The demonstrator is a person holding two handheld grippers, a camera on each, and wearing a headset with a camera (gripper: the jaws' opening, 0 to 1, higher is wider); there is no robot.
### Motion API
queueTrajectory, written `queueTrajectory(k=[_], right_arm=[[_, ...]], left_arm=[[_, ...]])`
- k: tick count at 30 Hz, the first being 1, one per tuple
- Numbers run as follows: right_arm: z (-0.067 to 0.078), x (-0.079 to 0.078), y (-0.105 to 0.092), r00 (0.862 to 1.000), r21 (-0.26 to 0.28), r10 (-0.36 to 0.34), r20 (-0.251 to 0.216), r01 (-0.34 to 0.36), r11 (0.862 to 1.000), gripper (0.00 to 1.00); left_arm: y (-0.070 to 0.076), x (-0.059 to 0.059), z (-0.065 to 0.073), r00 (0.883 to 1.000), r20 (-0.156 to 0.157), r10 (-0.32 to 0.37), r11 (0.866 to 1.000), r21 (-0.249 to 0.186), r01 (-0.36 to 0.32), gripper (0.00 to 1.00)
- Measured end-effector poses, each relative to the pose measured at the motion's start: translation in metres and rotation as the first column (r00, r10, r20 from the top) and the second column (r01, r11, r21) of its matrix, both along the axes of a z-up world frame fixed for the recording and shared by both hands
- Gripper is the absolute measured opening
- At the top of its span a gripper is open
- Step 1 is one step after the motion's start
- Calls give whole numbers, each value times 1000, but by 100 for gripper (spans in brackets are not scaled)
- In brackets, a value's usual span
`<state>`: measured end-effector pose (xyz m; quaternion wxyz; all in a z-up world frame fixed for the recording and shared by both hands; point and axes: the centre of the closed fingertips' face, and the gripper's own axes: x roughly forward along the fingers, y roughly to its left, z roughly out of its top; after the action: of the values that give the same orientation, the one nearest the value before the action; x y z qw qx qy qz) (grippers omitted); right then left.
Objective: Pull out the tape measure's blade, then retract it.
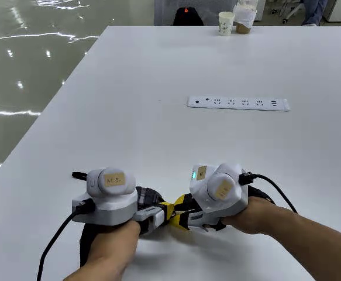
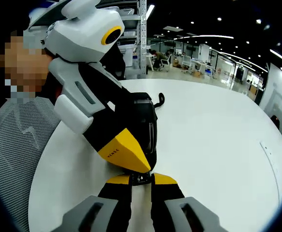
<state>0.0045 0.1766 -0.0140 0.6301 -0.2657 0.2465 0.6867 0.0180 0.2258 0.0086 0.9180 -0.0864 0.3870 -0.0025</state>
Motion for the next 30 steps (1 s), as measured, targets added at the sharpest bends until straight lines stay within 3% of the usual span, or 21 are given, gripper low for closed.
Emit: queueTrajectory(k=[12, 30], right_arm=[[-1, -2, -1, 1000, -11, 8, 9, -8, 1000, 13], [5, 2, -7, 1000, 2, -19, 19, 19, 1000, 20]], left_arm=[[-1, 1, -1, 1000, -8, -7, 1000, -20, 7, 65], [0, -2, 1, 999, -7, -32, 999, -18, 31, 66]])
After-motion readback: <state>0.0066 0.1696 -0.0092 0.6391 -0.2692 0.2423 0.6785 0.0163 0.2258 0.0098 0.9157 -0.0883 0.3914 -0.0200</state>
